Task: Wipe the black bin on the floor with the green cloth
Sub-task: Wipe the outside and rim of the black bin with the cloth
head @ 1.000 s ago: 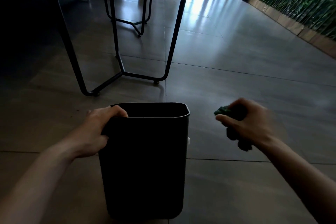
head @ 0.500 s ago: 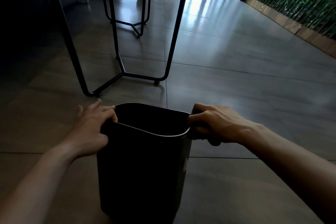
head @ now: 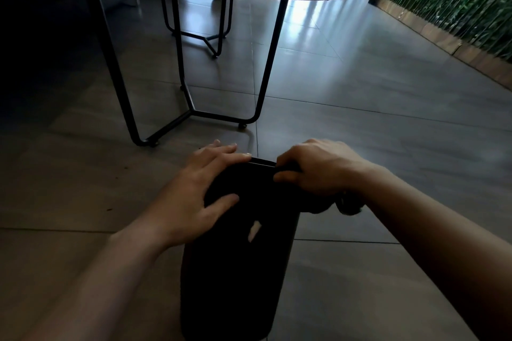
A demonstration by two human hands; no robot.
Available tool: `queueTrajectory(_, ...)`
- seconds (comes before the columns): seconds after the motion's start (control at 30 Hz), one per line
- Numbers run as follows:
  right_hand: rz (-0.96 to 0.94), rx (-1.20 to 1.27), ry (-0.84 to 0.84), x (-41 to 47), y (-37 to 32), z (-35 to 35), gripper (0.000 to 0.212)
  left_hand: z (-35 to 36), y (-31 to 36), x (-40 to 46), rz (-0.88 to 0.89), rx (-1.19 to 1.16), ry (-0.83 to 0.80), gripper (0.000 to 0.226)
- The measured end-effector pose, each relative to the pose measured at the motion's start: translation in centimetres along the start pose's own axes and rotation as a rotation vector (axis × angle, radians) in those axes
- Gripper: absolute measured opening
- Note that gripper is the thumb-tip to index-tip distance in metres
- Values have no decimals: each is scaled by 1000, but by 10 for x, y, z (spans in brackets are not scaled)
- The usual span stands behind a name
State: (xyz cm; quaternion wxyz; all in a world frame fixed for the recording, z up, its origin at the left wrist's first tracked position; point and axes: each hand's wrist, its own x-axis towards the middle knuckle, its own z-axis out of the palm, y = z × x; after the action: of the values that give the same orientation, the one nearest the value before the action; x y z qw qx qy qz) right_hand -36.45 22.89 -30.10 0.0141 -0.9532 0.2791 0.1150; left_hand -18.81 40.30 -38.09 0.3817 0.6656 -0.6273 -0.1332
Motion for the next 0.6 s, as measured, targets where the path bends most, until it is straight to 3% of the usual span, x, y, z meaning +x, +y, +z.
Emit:
queueTrajectory(0.13,8,132,206,-4,0,15,22,-2,-8,1,-32,41,39,65)
queueTrajectory(0.33,-45,832,774,-29,-16,33,22,-13,-13,-1,-98,34,90,59)
queueTrajectory(0.4,-120,814,964,-30,-34,40,22,-15,-14,-1,-94,33,82,59)
queueTrajectory(0.47,-192,752,1026,-23,-54,55,24,-17,-13,0,-97,15,72,58)
queueTrajectory(0.6,-282,352,881,-12,-85,112,45,-20,-17,0,-99,-30,93,56)
